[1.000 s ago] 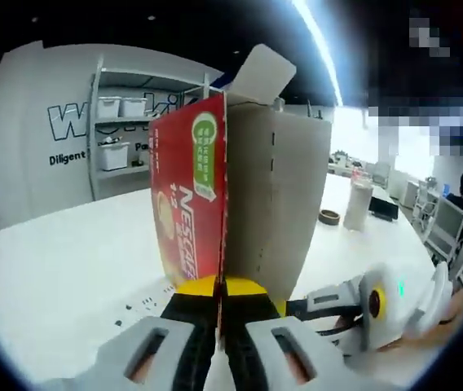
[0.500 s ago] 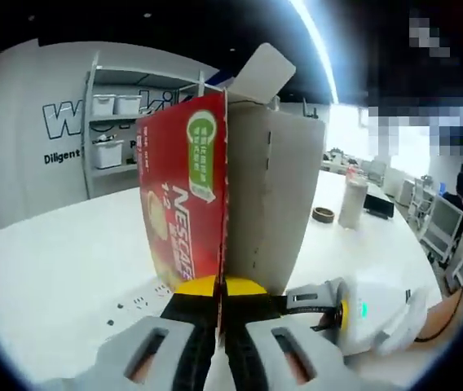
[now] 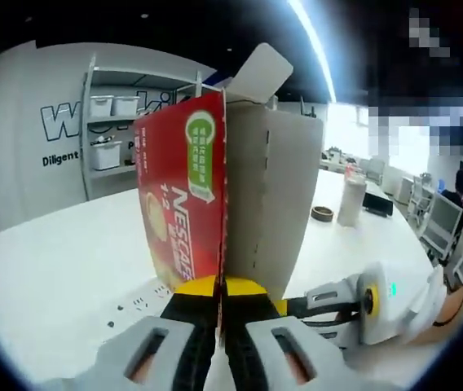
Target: Tear open the coffee pouch, take out the coffee, and pour the coffee from the pouch into the cup
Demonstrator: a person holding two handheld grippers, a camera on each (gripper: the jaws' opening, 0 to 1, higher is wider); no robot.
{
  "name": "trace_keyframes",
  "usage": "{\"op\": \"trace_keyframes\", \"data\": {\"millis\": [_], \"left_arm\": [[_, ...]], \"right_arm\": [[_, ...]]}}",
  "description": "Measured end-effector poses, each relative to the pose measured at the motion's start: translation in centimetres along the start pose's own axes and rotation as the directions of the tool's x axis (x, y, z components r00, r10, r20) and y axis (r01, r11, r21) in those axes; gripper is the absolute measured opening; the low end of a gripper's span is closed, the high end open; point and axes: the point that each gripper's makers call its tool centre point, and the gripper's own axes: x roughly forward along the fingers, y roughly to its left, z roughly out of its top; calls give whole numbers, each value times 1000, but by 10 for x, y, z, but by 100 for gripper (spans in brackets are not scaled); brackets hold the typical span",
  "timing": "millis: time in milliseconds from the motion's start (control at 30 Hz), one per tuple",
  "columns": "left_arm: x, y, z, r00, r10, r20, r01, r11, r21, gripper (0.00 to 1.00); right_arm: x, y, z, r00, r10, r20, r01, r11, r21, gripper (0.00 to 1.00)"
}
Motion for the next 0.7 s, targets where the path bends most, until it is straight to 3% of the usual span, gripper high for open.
{"op": "trace_keyframes", "data": {"millis": [167, 267, 367, 467, 500, 567, 633, 700], "left_arm": [[-1, 2, 0, 1000, 4, 1, -4, 1000, -1, 3], [-2, 4, 0, 1000, 8, 1, -8, 1000, 7, 3], [-2, 6, 0, 1000, 11, 3, -11, 1000, 2, 3], [-2, 7, -1, 1000, 13, 5, -13, 1000, 1, 3], [-2, 7, -1, 1000, 12, 5, -12, 1000, -1, 3], [-2, 7, -1, 1000, 13, 3, -13, 1000, 4, 3], [-3, 8, -1, 1000, 16, 2, -16, 1000, 5, 3], [-3, 9, -1, 1000, 15, 3, -15, 1000, 2, 3]], "right_arm": [[-28, 6, 12, 998, 28, 48, -30, 998, 52, 2], [-30, 10, 10, 996, 72, 58, -80, 987, 139, 2], [-34, 10, 10, 995, 82, 64, -90, 986, 142, 2], [-51, 17, 15, 988, 101, 115, -119, 979, 163, 2], [-58, 21, 22, 979, 123, 165, -151, 974, 169, 2], [-70, 22, 21, 972, 128, 198, -170, 963, 211, 2], [-88, 26, 33, 941, 153, 301, -229, 944, 236, 1], [-99, 23, 35, 927, 166, 337, -255, 936, 242, 1]]}}
